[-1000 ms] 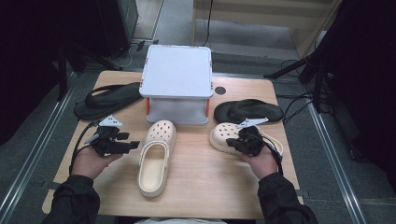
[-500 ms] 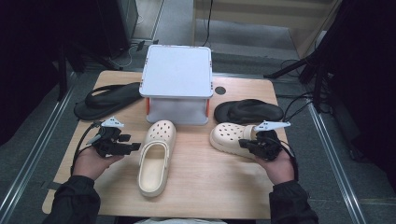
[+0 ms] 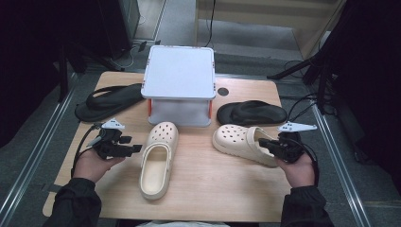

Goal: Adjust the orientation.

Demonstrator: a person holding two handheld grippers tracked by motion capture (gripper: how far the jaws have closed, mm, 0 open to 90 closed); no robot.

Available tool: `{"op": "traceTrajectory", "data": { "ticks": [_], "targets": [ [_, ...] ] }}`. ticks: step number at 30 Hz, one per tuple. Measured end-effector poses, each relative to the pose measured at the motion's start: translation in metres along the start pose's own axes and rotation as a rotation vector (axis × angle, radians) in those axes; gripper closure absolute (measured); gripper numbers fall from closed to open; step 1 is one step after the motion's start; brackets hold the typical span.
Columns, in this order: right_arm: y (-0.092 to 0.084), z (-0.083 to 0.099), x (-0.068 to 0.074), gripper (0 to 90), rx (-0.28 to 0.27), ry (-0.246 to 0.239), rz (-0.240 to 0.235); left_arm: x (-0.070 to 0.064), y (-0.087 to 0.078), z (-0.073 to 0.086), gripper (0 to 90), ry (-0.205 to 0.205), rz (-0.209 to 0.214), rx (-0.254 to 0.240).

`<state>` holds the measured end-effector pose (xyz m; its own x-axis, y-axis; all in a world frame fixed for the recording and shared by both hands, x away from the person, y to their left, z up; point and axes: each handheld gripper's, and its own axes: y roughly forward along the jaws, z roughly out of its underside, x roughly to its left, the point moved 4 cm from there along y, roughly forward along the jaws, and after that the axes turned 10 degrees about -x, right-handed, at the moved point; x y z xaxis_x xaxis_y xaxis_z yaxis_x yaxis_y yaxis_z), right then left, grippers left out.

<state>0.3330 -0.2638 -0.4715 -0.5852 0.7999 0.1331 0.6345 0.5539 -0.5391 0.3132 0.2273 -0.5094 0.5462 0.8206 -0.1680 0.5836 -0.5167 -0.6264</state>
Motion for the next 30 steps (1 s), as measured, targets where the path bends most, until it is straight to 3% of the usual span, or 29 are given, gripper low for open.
{"op": "traceTrajectory", "data": {
  "ticks": [3, 10, 16, 30],
  "targets": [
    [0.005, 0.006, -0.008, 90.0, 0.030, 0.021, 0.018, 0.000, 0.000, 0.000, 40.6, 0.000, -0.001, -0.003],
    [0.019, 0.012, -0.008, 90.0, 0.090, -0.020, 0.026, 0.000, 0.001, 0.001, 40.6, 0.008, -0.004, 0.004],
    [0.020, 0.013, -0.005, 90.0, 0.099, -0.040, 0.038, 0.000, 0.001, 0.001, 40.5, 0.004, -0.003, 0.004],
    [0.022, 0.013, 0.014, 90.0, 0.116, -0.069, -0.008, 0.000, 0.001, 0.001, 40.5, 0.004, -0.002, 0.004]
  ]
}}
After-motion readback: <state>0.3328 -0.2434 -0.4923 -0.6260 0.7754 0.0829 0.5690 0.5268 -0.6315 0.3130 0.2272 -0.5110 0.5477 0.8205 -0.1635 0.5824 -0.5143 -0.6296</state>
